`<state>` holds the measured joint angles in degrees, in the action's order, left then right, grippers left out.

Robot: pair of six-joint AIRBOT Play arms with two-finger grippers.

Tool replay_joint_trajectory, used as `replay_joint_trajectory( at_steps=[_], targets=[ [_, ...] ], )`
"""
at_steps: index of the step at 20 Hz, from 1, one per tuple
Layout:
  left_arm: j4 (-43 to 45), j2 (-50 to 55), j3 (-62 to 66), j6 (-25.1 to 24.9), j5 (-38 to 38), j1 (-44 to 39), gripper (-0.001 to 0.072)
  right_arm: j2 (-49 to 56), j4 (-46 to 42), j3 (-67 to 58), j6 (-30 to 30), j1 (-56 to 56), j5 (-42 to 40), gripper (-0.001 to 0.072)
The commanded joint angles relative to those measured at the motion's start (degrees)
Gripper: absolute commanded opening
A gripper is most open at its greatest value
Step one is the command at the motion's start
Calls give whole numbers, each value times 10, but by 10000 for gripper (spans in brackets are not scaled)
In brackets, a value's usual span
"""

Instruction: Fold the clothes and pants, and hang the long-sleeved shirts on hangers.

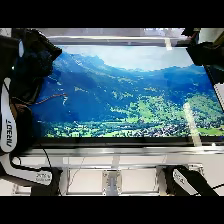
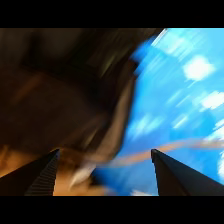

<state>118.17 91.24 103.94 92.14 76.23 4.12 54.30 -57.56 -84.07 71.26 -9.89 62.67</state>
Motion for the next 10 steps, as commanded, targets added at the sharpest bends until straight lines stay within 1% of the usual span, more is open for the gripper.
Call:
replay_joint_trajectory(
  at_steps=[1,3,4,7,8,10],
  targets=[
    [1,15,-37,0,108,84,651,8,-3,0,0,0,79,501],
    [-31,15,-74,0,107,121,650,20,-1,1,0,1,111,501],
    [-36,15,-93,0,92,132,651,26,2,1,0,1,119,501],
    [-33,15,-156,0,47,152,650,50,21,1,1,1,136,502],
    [-31,15,-179,0,28,156,650,56,21,1,2,3,140,515],
    [5,15,-212,6,-16,161,650,69,24,1,9,9,146,517]
  ],
)
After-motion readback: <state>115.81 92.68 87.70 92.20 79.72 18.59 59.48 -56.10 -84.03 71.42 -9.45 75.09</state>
